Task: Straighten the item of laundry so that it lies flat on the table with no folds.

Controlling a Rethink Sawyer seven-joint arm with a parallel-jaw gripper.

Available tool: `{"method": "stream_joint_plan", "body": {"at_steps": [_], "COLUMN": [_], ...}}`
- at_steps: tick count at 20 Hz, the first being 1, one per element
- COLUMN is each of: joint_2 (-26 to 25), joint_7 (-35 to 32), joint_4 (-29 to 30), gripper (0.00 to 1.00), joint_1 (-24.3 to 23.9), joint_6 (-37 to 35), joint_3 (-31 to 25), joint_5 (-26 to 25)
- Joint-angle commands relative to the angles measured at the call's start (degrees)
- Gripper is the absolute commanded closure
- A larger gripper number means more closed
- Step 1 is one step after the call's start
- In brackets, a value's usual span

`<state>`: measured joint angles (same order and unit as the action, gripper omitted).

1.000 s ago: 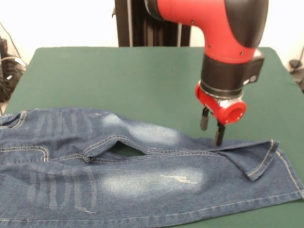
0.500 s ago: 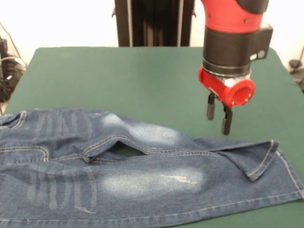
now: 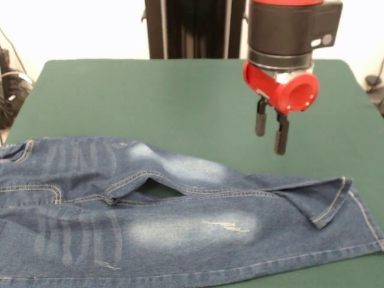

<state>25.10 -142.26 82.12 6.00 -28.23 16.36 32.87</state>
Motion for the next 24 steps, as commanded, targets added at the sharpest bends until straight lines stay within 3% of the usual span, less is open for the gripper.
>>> {"method": "stream_joint_plan", "body": {"at_steps": [1, 11, 18, 24], "joint_2": [-5.47, -11.19, -17.28, -17.85], "joint_7": [-21.99, -31.03, -29.77, -24.99], "joint_4": [-2.38, -9.56, -15.15, -14.33], "gripper": [0.0, 0.0, 0.0, 0.0], "joint_1": [7.97, 12.64, 9.8, 6.47], "joint_6": [-10.2, -12.03, -8.39, -5.75], "joint_3": [1.57, 5.45, 4.33, 2.17], "joint_5": [1.36, 4.93, 3.99, 2.59]}}
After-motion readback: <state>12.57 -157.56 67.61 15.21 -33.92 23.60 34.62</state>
